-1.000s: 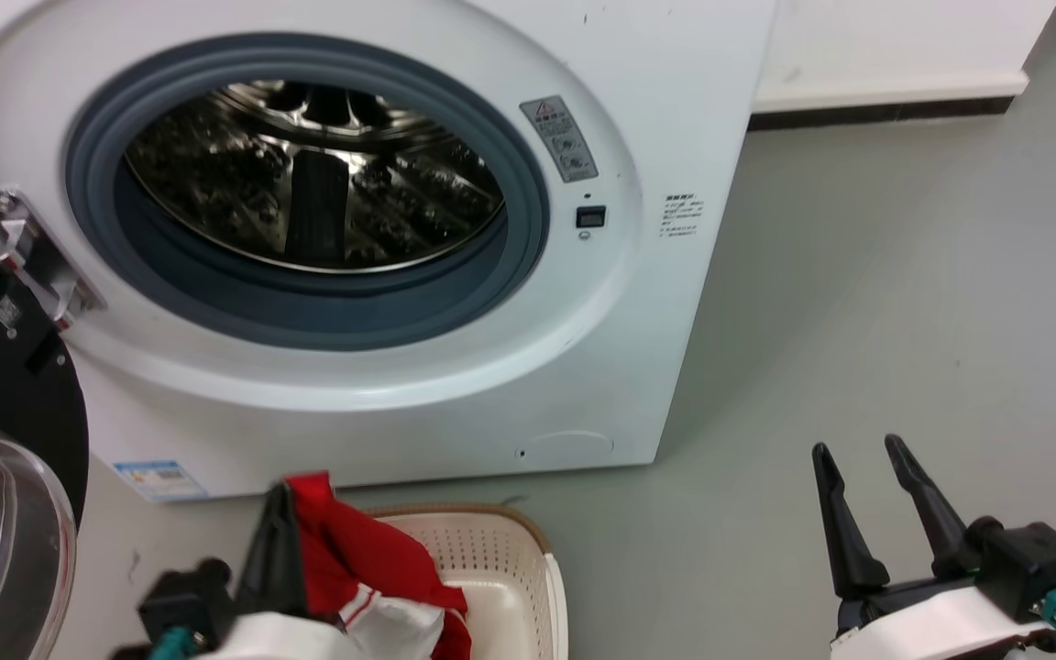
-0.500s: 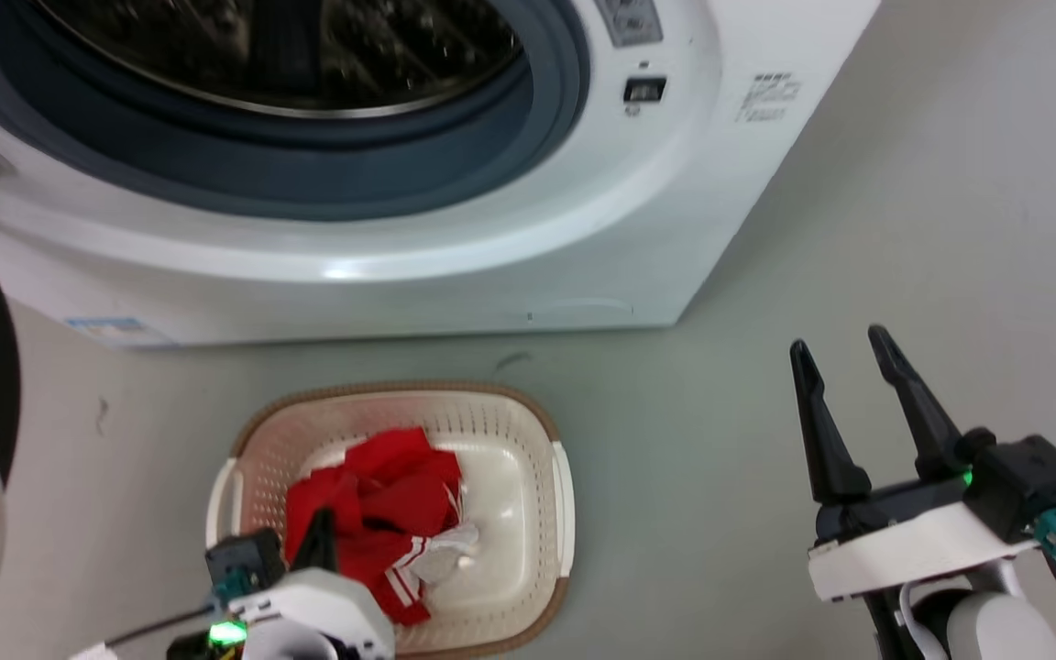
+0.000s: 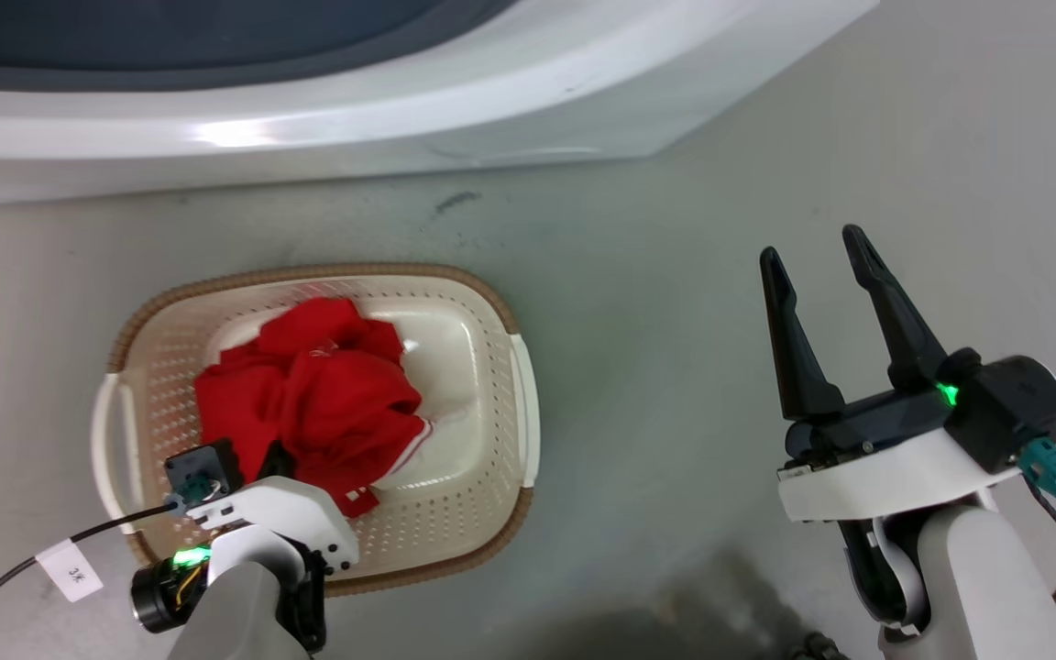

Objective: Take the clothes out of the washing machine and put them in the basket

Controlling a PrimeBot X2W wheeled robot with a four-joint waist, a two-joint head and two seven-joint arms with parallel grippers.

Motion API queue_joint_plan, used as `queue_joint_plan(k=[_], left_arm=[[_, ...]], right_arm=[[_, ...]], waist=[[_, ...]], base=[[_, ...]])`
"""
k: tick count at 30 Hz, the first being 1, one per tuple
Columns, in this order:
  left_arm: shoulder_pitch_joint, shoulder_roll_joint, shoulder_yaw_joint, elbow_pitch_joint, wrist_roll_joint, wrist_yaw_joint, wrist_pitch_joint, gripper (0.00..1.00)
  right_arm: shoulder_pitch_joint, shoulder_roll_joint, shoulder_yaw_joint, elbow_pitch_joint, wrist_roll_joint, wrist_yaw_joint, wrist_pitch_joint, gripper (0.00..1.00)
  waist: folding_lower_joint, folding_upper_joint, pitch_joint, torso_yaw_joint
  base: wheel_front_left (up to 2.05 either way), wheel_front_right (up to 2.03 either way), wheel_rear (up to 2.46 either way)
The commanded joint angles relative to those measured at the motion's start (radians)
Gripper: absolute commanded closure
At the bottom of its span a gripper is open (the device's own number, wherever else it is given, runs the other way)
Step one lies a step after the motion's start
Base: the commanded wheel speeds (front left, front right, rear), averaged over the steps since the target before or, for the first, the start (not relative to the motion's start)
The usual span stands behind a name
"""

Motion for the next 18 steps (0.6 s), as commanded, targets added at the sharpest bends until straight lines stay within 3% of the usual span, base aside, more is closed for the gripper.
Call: queue_joint_plan(k=[1, 5, 6, 7, 8, 13, 15, 18], left_arm=[[-0.019, 0.01, 0.008, 0.023, 0.002, 0.002, -0.002, 1.0], [-0.051, 0.009, 0.031, 0.098, -0.007, -0.001, -0.002, 1.0], [-0.056, 0.011, 0.035, 0.11, -0.007, -0.002, -0.002, 0.95], [-0.058, 0.012, 0.04, 0.121, -0.007, -0.003, -0.002, 0.61], [-0.057, 0.011, 0.04, 0.133, -0.005, -0.006, -0.002, 0.0], [-0.03, 0.004, 0.061, 0.12, -0.009, -0.014, -0.002, 0.0], [0.022, -0.003, 0.059, 0.059, 0.019, -0.027, -0.002, 0.0], [0.055, -0.006, 0.052, -0.003, 0.042, -0.036, -0.002, 0.0]], right_arm=[[-0.024, 0.001, 0.006, 0.009, 0.009, 0.0, -0.011, 0.0], [-0.045, 0.001, 0.015, 0.041, 0.017, 0.0, -0.031, 0.0], [-0.047, 0.001, 0.015, 0.051, 0.018, 0.0, -0.032, 0.0], [-0.049, 0.001, 0.014, 0.06, 0.018, 0.0, -0.036, 0.0], [-0.049, 0.001, 0.01, 0.068, 0.016, 0.0, -0.04, 0.0], [-0.023, 0.001, -0.005, 0.107, -0.009, 0.0, -0.049, 0.0], [0.023, 0.0, -0.037, 0.129, -0.041, 0.0, -0.05, 0.0], [0.052, 0.0, -0.064, 0.13, -0.053, 0.0, -0.045, 0.0]], waist=[[-0.0002, 0.0, 0.055, -0.039], [-0.0002, 0.0, 0.063, -0.053], [-0.0002, 0.0, 0.06, -0.054], [-0.0002, 0.0, 0.053, -0.054], [-0.0002, 0.0, 0.041, -0.053], [-0.0002, 0.0, -0.046, -0.041], [-0.0002, 0.0, -0.142, -0.026], [-0.0002, 0.0, -0.2, -0.015]], base=[[0.0, 0.0, 0.0], [0.0, 0.0, 0.0], [0.0, 0.0, 0.0], [0.0, 0.0, 0.0], [0.0, 0.0, 0.0], [0.0, 0.0, 0.0], [0.0, 0.0, 0.0], [0.0, 0.0, 0.0]])
